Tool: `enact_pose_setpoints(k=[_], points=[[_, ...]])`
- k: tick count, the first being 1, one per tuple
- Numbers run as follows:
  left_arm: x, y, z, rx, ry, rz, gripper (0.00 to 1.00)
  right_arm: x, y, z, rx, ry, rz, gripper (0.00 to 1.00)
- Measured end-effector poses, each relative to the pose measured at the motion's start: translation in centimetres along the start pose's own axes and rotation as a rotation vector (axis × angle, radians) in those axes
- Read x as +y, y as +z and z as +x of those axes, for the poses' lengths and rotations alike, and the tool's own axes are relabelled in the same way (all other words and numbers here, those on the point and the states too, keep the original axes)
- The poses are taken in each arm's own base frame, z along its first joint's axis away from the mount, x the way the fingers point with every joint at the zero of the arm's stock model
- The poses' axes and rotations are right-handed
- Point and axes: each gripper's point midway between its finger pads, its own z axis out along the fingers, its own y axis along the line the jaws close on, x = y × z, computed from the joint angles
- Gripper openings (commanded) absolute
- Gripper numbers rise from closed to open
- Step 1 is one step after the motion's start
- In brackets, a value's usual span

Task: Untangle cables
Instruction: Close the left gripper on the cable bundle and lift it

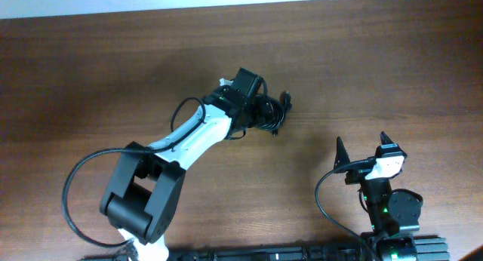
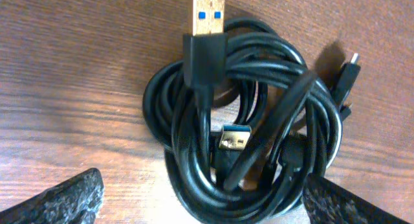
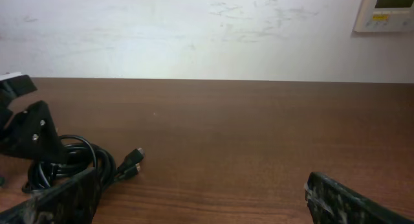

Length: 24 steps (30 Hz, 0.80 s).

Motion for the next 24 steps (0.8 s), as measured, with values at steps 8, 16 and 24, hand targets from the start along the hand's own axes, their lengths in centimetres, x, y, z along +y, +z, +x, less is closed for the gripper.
enact_pose_setpoints(k=[8,16,24], points=[[0.8,1.9,0.5,0.021,-0.048,-0.038,0.63,0.0,0.0,0.0,0.000,0.001,0.000,0.99],[2.3,1.6,0.5,-0.014,-0.033,-0.135,0.00,0.0,0.0,0.0,0.000,0.000,0.000,0.99],[2.5,-2.2,0.4,-0.026,0.046,-0.152,0.00,0.0,0.0,0.0,0.000,0.000,0.000,0.99]])
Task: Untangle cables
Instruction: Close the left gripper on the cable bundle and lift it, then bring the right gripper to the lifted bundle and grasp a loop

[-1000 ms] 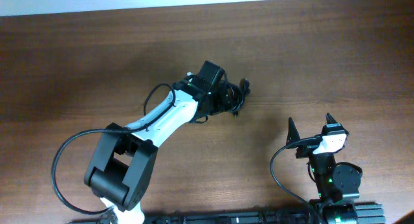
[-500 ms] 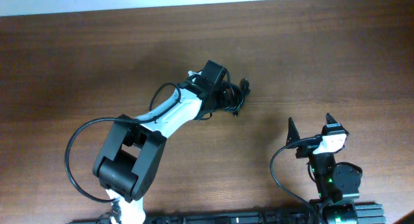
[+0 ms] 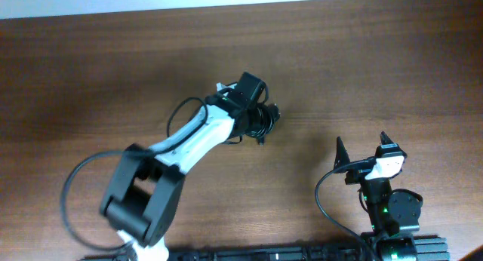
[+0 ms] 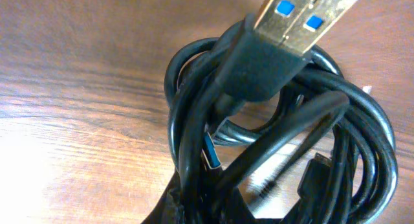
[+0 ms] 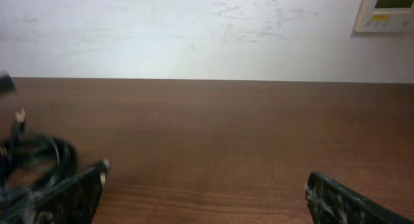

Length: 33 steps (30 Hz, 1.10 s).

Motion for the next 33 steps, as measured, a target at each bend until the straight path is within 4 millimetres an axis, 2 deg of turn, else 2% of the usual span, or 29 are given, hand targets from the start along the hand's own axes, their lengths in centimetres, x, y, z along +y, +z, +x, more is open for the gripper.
enact_pose_setpoints(k=[1,3,5,7,9,12,18,19,23,24,27,29,33], points=[[-0.2,-0.6,-0.3,-0.012,0.004,0.013,0.00,0.0,0.0,0.0,0.000,0.000,0.000,0.99],[-1.0,-6.3,-1.8,-0.098,0.012,0.099,0.00,0.0,0.0,0.0,0.000,0.000,0.000,0.99],[-1.5,-11.0,-2.8,-0.179,0.016,0.178,0.00,0.0,0.0,0.0,0.000,0.000,0.000,0.99],[-1.7,-13.9,-3.3,-0.231,0.016,0.229,0.00,0.0,0.0,0.0,-0.001,0.000,0.000,0.99],[-1.8,-15.4,-3.5,-0.256,0.014,0.259,0.00,0.0,0.0,0.0,0.000,0.000,0.000,0.99],[-2.1,-16.5,-3.3,-0.259,0.017,0.296,0.00,0.1,0.0,-0.2,-0.006,0.000,-0.004,0.99],[-2.5,-17.0,-3.0,-0.245,0.026,0.332,0.00,3.6,-0.5,-1.1,-0.016,0.171,-0.211,0.99],[-2.6,-17.0,-2.9,-0.243,0.026,0.335,0.00,3.9,-0.8,-2.2,-0.027,0.192,-0.232,0.99],[-3.2,-17.3,-3.0,-0.251,0.034,0.358,0.00,5.0,-2.9,-8.5,-0.046,0.222,-0.284,0.99],[-3.5,-17.3,-2.8,-0.251,0.039,0.363,0.00,5.1,-3.0,-9.0,-0.018,0.229,-0.287,0.99],[-5.1,-17.8,-2.1,-0.261,0.086,0.402,0.00,5.8,-2.1,-10.8,0.158,0.255,-0.311,0.99],[-6.4,-18.4,-1.8,-0.278,0.118,0.438,0.00,6.4,-1.0,-11.9,0.211,0.265,-0.340,0.99],[-7.1,-18.7,-1.5,-0.286,0.134,0.457,0.00,8.8,0.7,-11.0,0.326,0.343,-0.490,0.99]])
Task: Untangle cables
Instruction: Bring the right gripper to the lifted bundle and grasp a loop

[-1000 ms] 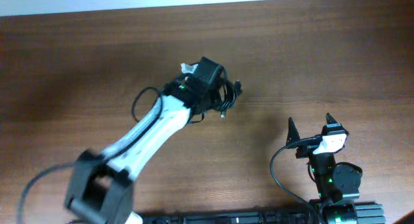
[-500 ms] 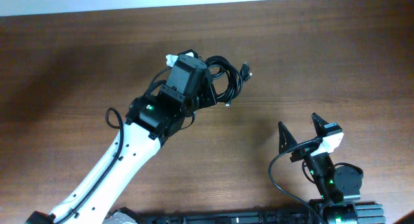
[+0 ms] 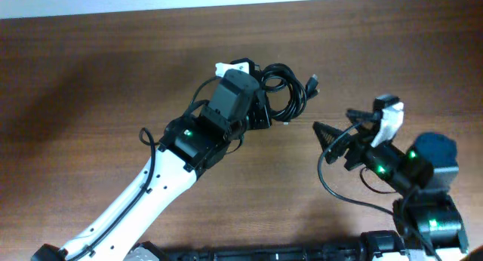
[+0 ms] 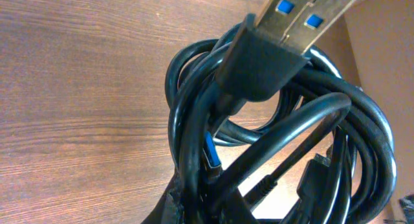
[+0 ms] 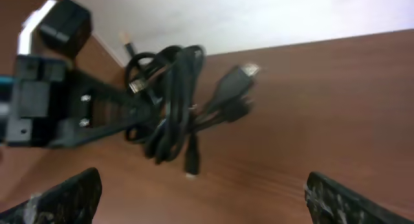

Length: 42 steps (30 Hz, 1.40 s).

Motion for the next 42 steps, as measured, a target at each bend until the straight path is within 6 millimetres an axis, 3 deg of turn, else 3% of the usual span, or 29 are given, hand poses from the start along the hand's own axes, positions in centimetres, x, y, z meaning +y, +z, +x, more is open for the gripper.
enact_pose_setpoints(k=[4,9,14,24,26,27,30,31,32,33,35,37,40,42], points=[[-0.6,0.0,-0.3,-0.016,0.005,0.018,0.00,2.2,1.1,-0.2,0.034,0.009,-0.170,0.86],[-2.7,-0.1,0.7,-0.020,0.042,0.059,0.00,2.3,2.0,0.4,0.079,0.070,-0.218,0.71],[-4.3,-0.3,0.6,-0.060,0.064,0.090,0.00,2.9,1.9,0.2,0.078,0.071,-0.256,0.37],[-5.9,-0.6,1.4,-0.082,0.097,0.104,0.00,2.7,1.9,0.2,0.075,0.073,-0.240,0.32],[-6.1,-0.7,1.5,-0.092,0.101,0.100,0.00,2.5,2.0,0.2,0.073,0.074,-0.234,0.10],[-6.1,-0.7,1.5,-0.094,0.102,0.101,0.00,2.4,2.0,0.2,0.072,0.074,-0.227,0.04],[-6.1,-0.8,1.4,-0.100,0.101,0.099,0.01,2.2,2.0,0.1,0.070,0.076,-0.221,0.04],[-6.1,-0.8,1.4,-0.100,0.102,0.098,0.19,2.3,2.0,0.1,0.071,0.076,-0.221,0.04],[-6.1,-0.8,1.4,-0.100,0.102,0.098,0.50,2.3,2.0,0.1,0.071,0.076,-0.221,0.04],[-6.1,-0.8,1.4,-0.101,0.099,0.098,1.00,2.3,2.0,0.1,0.071,0.076,-0.223,0.04],[-7.0,-1.0,2.1,-0.081,0.147,0.129,0.99,2.6,2.0,0.4,0.084,0.081,-0.239,0.04],[-6.0,-0.9,1.9,-0.087,0.226,0.088,0.99,2.1,2.0,0.8,0.097,0.099,-0.213,0.04],[-6.3,-2.1,2.6,-0.076,0.379,0.098,0.99,1.7,2.2,1.3,0.115,0.117,-0.197,0.04],[-4.6,-3.4,2.5,-0.086,0.446,0.015,0.99,1.6,2.2,1.2,0.112,0.116,-0.190,0.04]])
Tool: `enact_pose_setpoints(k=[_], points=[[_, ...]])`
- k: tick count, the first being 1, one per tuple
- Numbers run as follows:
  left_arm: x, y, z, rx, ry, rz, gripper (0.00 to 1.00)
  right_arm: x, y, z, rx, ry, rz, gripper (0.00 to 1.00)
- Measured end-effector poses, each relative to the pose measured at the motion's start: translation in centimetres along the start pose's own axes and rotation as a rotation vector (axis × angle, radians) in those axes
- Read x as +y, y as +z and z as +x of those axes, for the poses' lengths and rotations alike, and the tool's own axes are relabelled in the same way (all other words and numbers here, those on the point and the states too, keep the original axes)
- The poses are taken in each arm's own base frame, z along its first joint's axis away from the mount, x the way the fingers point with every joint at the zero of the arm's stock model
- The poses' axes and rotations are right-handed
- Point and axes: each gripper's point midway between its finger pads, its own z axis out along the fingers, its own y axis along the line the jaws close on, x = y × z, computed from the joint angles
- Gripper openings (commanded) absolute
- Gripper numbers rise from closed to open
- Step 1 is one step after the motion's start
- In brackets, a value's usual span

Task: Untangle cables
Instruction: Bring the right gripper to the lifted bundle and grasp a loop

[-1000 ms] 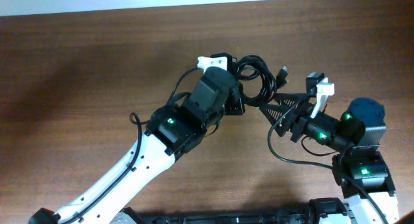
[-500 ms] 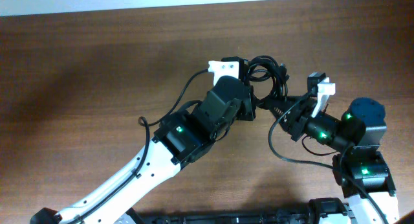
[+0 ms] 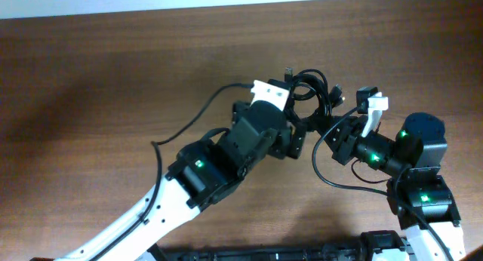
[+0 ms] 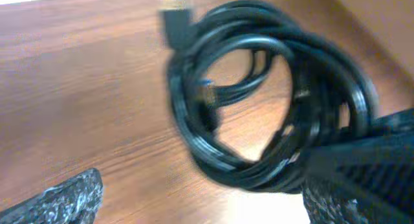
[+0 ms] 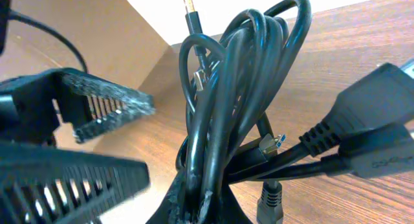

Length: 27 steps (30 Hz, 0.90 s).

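Observation:
A tangled bundle of black cables [image 3: 309,91] hangs above the wooden table [image 3: 113,80]. My right gripper [image 3: 332,136] is shut on its lower loops; the right wrist view shows the jaws [image 5: 217,201] clamped round several strands [image 5: 233,101]. A gold USB plug [image 5: 189,4] sticks up from the top, and a thick black plug [image 5: 375,120] juts out to the right. My left gripper [image 3: 296,140] stands open just left of the bundle [image 4: 259,101], its fingers [image 5: 103,98] apart and holding nothing.
My left arm [image 3: 204,170] stretches from the bottom left to the middle of the table, its own lead [image 3: 189,121] arching beside it. The right arm's body [image 3: 423,189] stands at the lower right. Bare wood [image 3: 113,80] lies to the left and behind.
The bundle has passed from my left gripper to my right. The right gripper has shut on it, and the left has opened and let go. Both arms are now closer together.
My left gripper was open over the bundle as it lay on the table, then shut on it. Later it held the bundle up to the right while the open right gripper had risen toward it. The right gripper now holds the bundle.

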Motion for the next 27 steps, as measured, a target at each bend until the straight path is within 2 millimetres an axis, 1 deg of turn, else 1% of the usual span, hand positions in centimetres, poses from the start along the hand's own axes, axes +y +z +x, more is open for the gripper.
enact_pose_setpoints(k=[2,3,4,6,7,8,9,10,12,14,15,17,20,23,24,25,26,27], points=[[1.7,-0.9,0.3,0.004,0.061,-0.083,0.99,-0.2,0.0,0.0,-0.003,0.010,0.008,0.04],[2.4,-1.5,0.1,-0.005,0.117,-0.115,0.99,-0.2,0.0,0.0,-0.002,0.018,0.011,0.04],[2.9,-2.0,0.2,0.005,0.197,-0.135,0.99,-0.4,0.2,0.0,0.002,0.034,0.014,0.04],[3.4,-2.2,1.0,0.052,0.363,-0.153,0.99,-1.0,0.6,0.3,0.020,0.058,0.019,0.04],[3.3,-2.2,1.6,0.080,0.462,-0.133,0.99,-0.9,0.9,0.1,0.019,0.054,0.003,0.04],[2.9,-2.1,1.9,0.095,0.531,-0.103,0.99,-0.4,1.1,-0.3,0.012,0.035,-0.035,0.04],[2.3,-2.1,2.7,0.125,0.611,-0.051,0.99,0.0,1.1,-0.5,0.010,0.024,-0.061,0.04],[1.5,-2.2,3.6,0.155,0.711,0.024,0.99,0.9,1.2,-0.5,0.022,0.012,-0.122,0.04],[-0.3,-2.4,4.7,0.162,0.870,0.160,0.99,2.2,1.3,-0.6,0.039,-0.012,-0.212,0.04],[-1.4,-2.7,5.1,0.146,0.993,0.247,1.00,2.5,1.5,-0.2,0.064,-0.004,-0.253,0.04],[-1.7,-2.7,5.2,0.140,1.032,0.268,0.90,2.4,1.6,0.0,0.075,0.004,-0.263,0.04],[-2.0,-2.8,5.2,0.126,1.072,0.290,0.76,2.5,1.7,0.2,0.089,0.012,-0.279,0.04],[-2.1,-2.8,5.1,0.108,1.133,0.299,0.78,2.9,1.6,0.3,0.096,0.005,-0.309,0.04],[-2.7,-2.7,4.5,0.071,1.170,0.312,0.79,4.2,1.2,0.0,0.097,-0.042,-0.384,0.04],[-2.7,-2.8,4.6,0.070,1.170,0.316,0.95,4.6,1.0,0.1,0.103,-0.048,-0.405,0.04],[-2.8,-2.8,4.6,0.069,1.173,0.322,0.99,4.7,1.0,0.2,0.107,-0.051,-0.417,0.04],[-2.9,-2.8,4.7,0.067,1.177,0.329,0.99,5.0,0.8,0.2,0.111,-0.060,-0.435,0.04],[-2.9,-2.8,4.7,0.066,1.181,0.334,0.79,5.2,0.7,0.3,0.112,-0.071,-0.446,0.04]])
